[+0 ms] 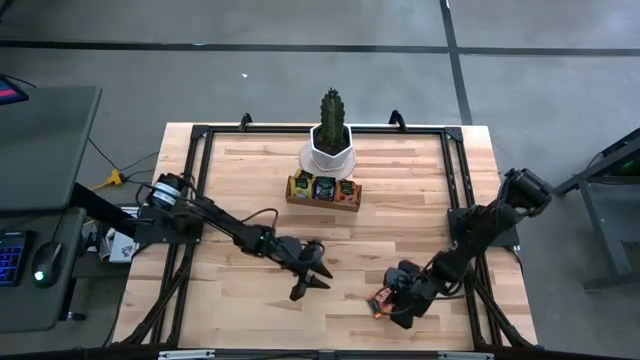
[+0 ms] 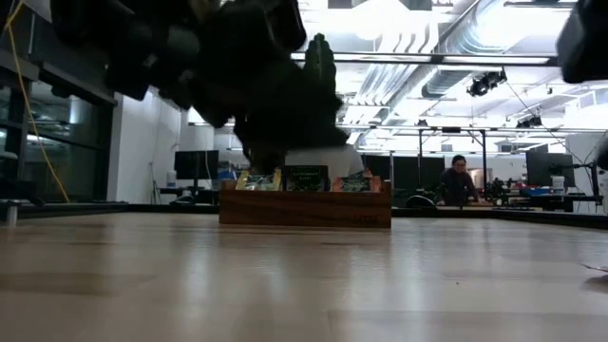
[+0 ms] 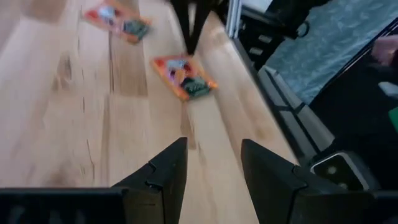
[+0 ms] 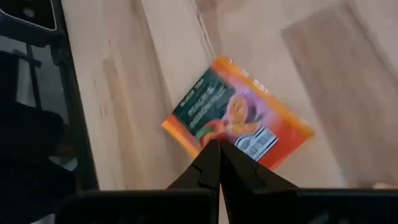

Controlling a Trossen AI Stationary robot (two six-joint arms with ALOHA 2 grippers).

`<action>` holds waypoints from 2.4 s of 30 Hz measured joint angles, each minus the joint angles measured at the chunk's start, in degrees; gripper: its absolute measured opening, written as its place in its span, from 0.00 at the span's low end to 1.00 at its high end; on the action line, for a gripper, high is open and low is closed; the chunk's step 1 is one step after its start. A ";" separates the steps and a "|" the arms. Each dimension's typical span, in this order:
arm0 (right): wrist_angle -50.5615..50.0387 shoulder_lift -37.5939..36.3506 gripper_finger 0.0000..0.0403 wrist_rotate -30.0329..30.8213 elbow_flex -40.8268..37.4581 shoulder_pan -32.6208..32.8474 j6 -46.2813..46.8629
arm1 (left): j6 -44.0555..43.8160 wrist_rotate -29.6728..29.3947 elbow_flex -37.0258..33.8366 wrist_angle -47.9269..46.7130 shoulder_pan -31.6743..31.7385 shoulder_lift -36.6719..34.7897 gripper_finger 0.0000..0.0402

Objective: Pick & Place Tea
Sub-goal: Put the orange tea bag into the right section of the wooden organizer

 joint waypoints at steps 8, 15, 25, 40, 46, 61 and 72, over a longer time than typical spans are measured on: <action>2.16 4.72 0.00 -0.59 0.07 2.94 7.13 | -3.22 1.92 1.93 -0.79 -0.01 2.95 0.37; 12.68 10.79 0.00 -2.31 0.29 0.01 7.98 | -5.62 2.62 1.92 -2.55 -0.01 3.71 0.37; 21.21 16.48 0.00 -1.77 0.57 -8.85 12.83 | -13.64 2.83 1.90 -9.65 -0.01 3.73 0.37; 25.60 16.96 0.00 2.01 0.14 -15.56 5.34 | -23.80 -1.34 2.11 -9.28 1.61 5.31 0.37; 25.73 16.96 0.00 1.76 0.14 -15.76 5.33 | -26.89 -5.85 2.16 -9.42 1.92 6.27 0.37; 25.61 17.31 0.00 2.21 2.33 -16.83 0.94 | -26.87 -2.17 14.82 -18.48 3.16 11.90 0.37; 25.14 17.31 0.00 1.51 2.41 -16.28 0.65 | -23.34 -1.12 19.75 -25.67 3.56 13.39 0.35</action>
